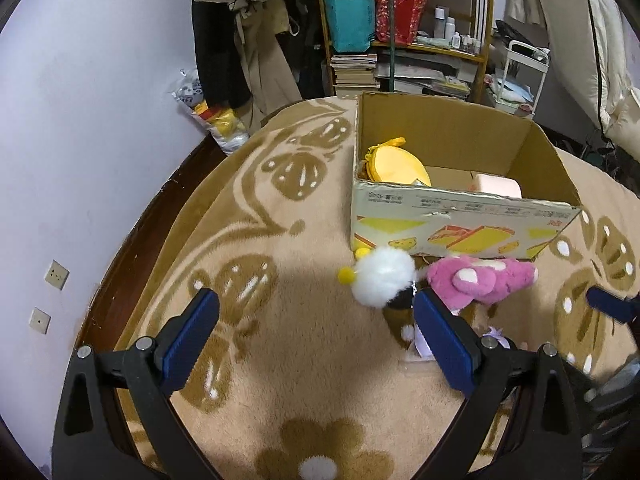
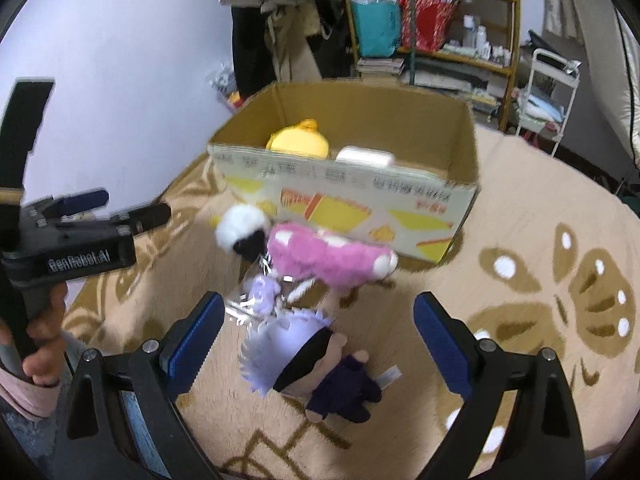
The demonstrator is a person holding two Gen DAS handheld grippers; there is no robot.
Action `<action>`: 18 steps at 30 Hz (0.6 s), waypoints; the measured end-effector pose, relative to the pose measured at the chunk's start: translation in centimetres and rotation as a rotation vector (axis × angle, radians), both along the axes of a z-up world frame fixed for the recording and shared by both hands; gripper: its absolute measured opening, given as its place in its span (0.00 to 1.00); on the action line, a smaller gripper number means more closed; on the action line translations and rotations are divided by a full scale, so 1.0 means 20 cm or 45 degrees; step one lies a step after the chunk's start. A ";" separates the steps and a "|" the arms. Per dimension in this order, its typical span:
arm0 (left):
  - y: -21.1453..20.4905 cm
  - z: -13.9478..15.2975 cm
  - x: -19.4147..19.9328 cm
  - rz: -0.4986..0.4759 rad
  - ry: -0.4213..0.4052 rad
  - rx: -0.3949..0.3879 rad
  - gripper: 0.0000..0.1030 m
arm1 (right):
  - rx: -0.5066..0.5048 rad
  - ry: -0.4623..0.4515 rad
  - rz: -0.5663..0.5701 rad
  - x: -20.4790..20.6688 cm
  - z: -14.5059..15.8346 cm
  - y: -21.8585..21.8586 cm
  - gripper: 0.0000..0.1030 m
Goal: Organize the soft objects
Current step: 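Withdraw both tools from the box toward the pink plush and doll, then grasp the white pom-pom keychain with the left tool while the right tool grasps the white-haired doll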
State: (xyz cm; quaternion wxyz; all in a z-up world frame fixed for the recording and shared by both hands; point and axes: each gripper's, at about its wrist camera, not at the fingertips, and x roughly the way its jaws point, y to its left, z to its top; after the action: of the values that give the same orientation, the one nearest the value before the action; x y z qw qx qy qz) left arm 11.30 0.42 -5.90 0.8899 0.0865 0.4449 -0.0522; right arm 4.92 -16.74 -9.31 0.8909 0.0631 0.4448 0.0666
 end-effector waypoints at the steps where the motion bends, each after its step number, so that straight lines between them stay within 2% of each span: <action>1: 0.00 0.00 0.01 0.003 0.003 -0.006 0.94 | -0.003 0.024 0.002 0.01 -0.02 0.01 0.97; 7: -0.01 -0.07 0.08 0.010 0.060 -0.007 0.94 | 0.003 0.138 0.045 0.07 -0.13 0.05 0.97; 14: -0.04 -0.14 0.16 -0.009 0.122 -0.020 0.94 | -0.022 0.370 0.089 0.15 -0.33 0.11 0.96; 18: -0.08 -0.19 0.20 -0.030 0.139 -0.001 0.94 | 0.004 0.454 0.105 0.17 -0.42 0.12 0.93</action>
State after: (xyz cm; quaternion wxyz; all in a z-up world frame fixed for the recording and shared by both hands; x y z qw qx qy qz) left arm 15.20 -1.19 -9.65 0.8636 0.0885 0.4917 -0.0676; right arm 8.30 -14.37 -17.69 0.7943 0.0569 0.5979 0.0916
